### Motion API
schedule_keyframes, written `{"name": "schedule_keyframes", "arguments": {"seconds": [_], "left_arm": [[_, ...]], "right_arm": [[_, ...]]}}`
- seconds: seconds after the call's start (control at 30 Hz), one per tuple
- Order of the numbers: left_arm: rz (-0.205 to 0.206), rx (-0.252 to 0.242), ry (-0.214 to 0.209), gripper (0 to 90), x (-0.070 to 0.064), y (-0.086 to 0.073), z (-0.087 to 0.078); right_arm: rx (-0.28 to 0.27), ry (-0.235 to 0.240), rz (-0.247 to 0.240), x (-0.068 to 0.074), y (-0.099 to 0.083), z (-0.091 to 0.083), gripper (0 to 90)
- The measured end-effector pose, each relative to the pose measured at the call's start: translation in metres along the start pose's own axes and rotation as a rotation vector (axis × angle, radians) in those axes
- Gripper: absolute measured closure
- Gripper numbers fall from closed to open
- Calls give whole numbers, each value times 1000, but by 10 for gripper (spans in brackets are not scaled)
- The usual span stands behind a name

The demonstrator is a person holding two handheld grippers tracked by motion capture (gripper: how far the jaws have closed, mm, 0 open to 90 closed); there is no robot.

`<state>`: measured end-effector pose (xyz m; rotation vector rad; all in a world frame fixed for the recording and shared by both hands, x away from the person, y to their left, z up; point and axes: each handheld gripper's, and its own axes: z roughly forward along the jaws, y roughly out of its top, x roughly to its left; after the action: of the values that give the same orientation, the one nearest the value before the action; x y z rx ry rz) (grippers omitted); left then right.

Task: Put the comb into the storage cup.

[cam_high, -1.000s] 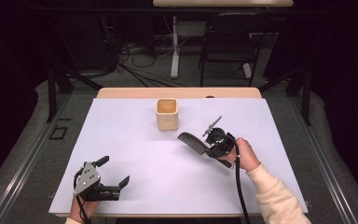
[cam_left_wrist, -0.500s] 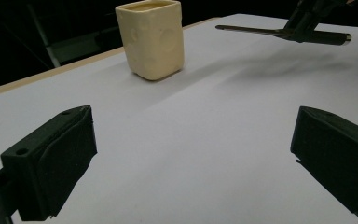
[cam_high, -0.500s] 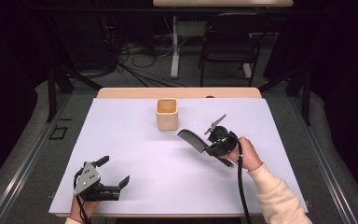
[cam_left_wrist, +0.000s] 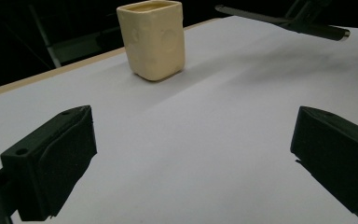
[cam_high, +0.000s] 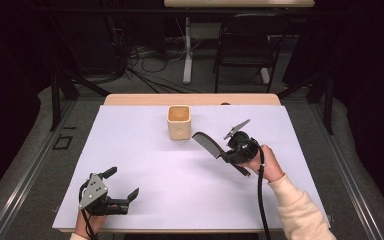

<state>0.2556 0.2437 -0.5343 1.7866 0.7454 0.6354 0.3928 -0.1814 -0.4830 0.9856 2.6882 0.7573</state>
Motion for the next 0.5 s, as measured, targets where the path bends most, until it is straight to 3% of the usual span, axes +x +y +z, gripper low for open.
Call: {"name": "schedule_keyframes", "arguments": {"seconds": [0.5], "left_arm": [[2, -4, 0, 3, 0, 1, 0]], "right_arm": [[-75, 19, -51, 2, 0, -2, 716]]}}
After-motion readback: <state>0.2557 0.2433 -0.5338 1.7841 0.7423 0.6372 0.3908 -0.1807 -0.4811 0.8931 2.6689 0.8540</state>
